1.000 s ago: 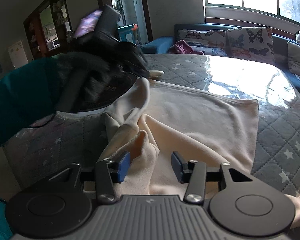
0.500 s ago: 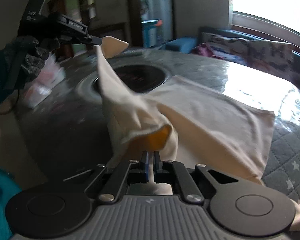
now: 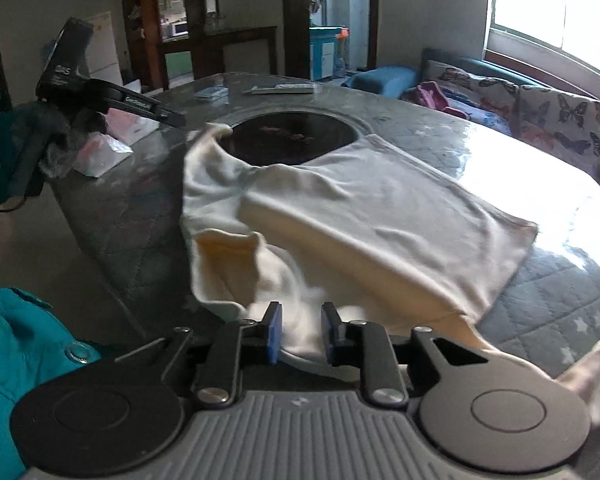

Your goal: Fold clothes

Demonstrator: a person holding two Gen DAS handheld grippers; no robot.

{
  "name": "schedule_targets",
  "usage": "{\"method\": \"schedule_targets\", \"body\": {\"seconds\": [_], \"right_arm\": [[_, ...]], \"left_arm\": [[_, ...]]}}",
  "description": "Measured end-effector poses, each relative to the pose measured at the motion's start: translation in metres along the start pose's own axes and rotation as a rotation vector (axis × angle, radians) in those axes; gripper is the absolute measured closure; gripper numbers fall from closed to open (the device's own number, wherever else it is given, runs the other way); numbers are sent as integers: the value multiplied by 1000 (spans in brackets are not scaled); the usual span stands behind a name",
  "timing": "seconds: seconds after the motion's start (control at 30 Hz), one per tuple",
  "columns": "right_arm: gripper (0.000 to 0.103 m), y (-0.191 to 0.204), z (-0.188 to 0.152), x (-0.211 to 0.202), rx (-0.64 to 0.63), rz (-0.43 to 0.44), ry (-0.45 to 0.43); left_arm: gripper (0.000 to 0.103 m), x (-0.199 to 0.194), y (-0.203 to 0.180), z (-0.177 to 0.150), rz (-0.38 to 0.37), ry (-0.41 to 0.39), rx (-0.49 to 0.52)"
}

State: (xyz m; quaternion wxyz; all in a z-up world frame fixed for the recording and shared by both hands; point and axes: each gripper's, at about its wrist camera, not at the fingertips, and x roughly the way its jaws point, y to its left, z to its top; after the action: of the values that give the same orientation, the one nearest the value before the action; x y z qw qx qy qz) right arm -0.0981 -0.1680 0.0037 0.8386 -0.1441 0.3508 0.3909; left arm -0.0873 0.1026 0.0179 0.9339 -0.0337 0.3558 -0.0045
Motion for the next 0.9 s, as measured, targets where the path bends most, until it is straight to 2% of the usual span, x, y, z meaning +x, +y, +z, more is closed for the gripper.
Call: {"method": "schedule_targets", "body": {"seconds": [0.03, 0.17, 0.27, 0.37, 0.43, 0.47, 0.5, 0.57, 0.7, 0.83, 0.9], "right_arm": [[62, 3, 0, 3, -2, 8, -3], [63, 10, 0, 15, -1, 18, 4], [69, 13, 0, 24, 14, -17, 21], [81, 12, -2, 28, 36, -15, 37], [95, 14, -4, 29, 29, -18, 44], [96, 14, -4, 28, 31, -17, 42], [97, 15, -4, 26, 32, -17, 39], [98, 17, -5, 20, 21, -18, 36], [98, 23, -11, 8, -25, 38, 74], [94, 22, -16, 3, -19, 84, 100], [92, 17, -12, -4, -3, 72, 66]], "left_arm": [[87, -1, -11, -2, -50, 0, 25], [69, -7, -53, -8, -249, -1, 124], [61, 1, -74, -17, -289, 11, 197], [61, 11, -92, -27, -311, 25, 270], [67, 18, -99, -32, -311, 48, 299], [88, 21, -100, -36, -318, 59, 310], [98, 22, -99, -38, -328, 70, 313], [99, 15, -95, -40, -357, 74, 310], [100, -5, -86, -46, -415, 36, 357], [99, 1, -81, -58, -431, 109, 390], [99, -3, -77, -54, -455, 92, 386]]}}
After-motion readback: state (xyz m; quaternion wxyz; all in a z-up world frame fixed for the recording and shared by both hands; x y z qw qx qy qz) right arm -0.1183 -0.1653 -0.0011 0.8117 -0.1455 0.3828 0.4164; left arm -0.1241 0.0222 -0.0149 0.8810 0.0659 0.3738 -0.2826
